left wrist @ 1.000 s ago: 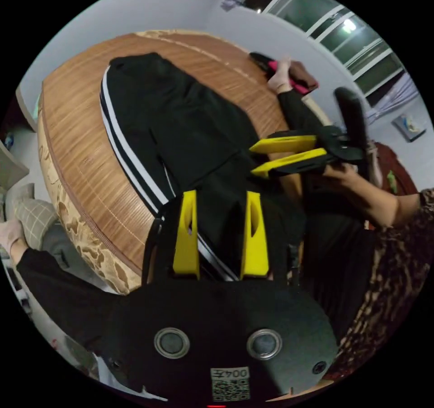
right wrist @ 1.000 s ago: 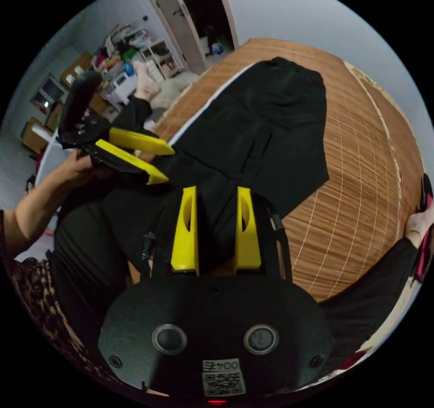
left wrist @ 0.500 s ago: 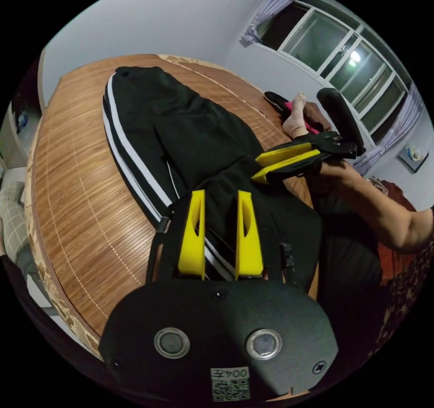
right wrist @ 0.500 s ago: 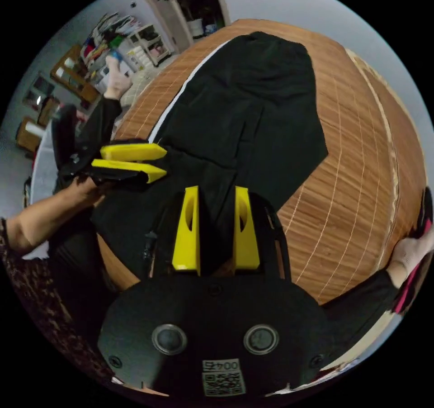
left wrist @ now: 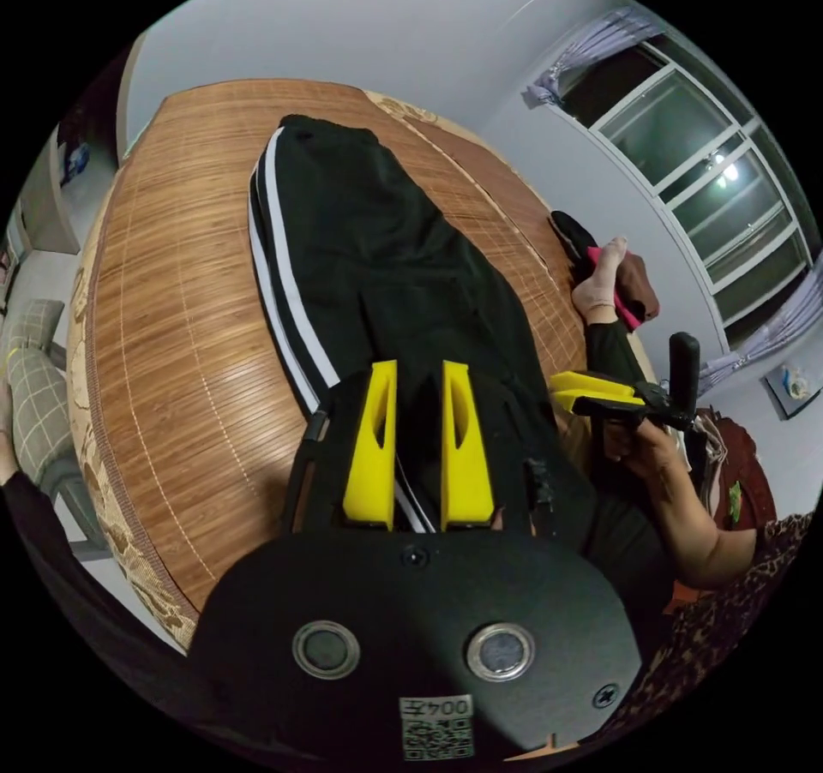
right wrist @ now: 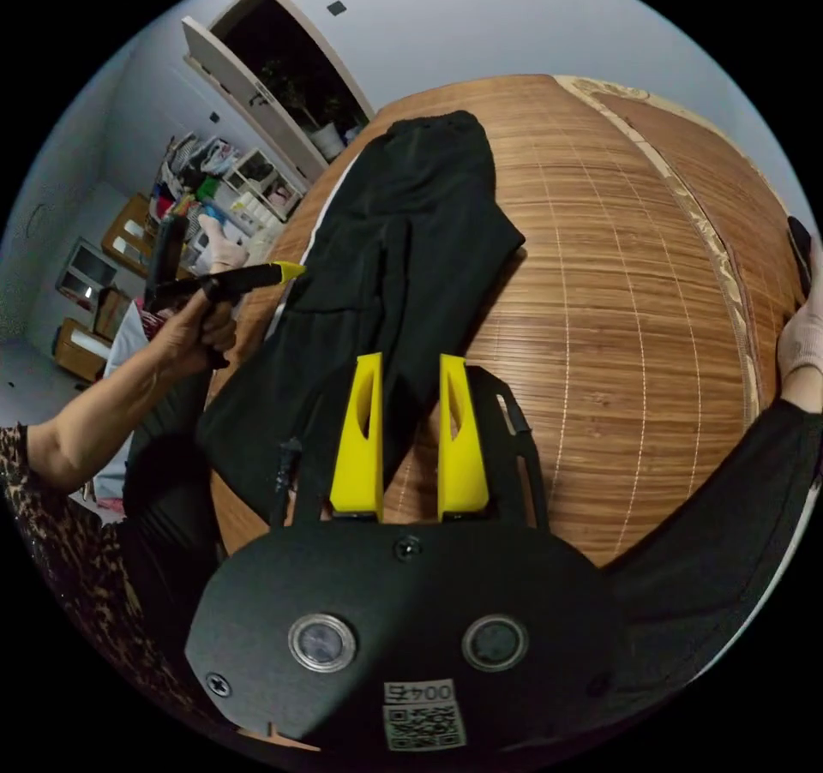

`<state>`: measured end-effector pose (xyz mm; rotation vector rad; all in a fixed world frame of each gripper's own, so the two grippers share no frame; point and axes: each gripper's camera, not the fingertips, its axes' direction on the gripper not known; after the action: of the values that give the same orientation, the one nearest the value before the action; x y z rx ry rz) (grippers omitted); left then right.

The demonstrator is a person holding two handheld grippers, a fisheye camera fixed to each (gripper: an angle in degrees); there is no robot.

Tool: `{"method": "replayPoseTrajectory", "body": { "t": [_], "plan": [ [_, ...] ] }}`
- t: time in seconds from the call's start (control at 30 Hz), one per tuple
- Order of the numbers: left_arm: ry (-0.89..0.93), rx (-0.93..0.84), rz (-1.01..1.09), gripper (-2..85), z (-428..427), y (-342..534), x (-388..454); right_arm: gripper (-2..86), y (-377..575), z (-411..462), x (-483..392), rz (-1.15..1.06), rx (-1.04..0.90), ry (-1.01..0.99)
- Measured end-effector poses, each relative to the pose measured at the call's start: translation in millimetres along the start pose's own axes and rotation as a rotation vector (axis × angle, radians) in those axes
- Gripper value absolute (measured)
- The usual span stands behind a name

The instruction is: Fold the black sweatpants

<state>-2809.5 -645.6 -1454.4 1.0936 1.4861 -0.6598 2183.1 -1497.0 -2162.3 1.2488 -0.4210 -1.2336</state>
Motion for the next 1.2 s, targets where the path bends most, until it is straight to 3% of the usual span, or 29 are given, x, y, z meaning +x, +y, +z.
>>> {"method": "replayPoseTrajectory", "body": {
  "t": [0.23, 0.47, 0.67, 0.73, 1.0, 1.2],
  "plan": [
    [-0.163, 0.044, 0.081, 1.6, 2.1, 0.6, 48.9, 7.7, -16.8, 31.2, -8.8, -0.094, -0.126, 0.149],
    [-0.386, 0.257, 0.386, 0.5, -18.1, 3.4, 133.8, 6.5, -19.5, 34.9, 3.9, -0.052, -0.135, 0.135],
    [-0.435, 0.108, 0.322, 0.8, 41.3, -14.1, 116.5, 6.4, -22.5, 38.8, 20.9, -0.021, -0.142, 0.102],
    [-0.442, 0.047, 0.306, 1.0, 61.1, -12.3, 106.6, 6.4, -23.3, 39.3, 28.3, -0.01, -0.141, 0.075],
    [-0.453, 0.097, 0.257, 3.5, 35.2, -27.7, 103.3, 6.6, -28.6, 43.4, 49.9, 0.005, -0.146, 0.036],
    [-0.175, 0.136, 0.196, 4.8, -10.9, -15.7, 149.1, 7.6, -34.3, 45.6, 62.3, -0.011, -0.15, 0.031]
  ]
}}
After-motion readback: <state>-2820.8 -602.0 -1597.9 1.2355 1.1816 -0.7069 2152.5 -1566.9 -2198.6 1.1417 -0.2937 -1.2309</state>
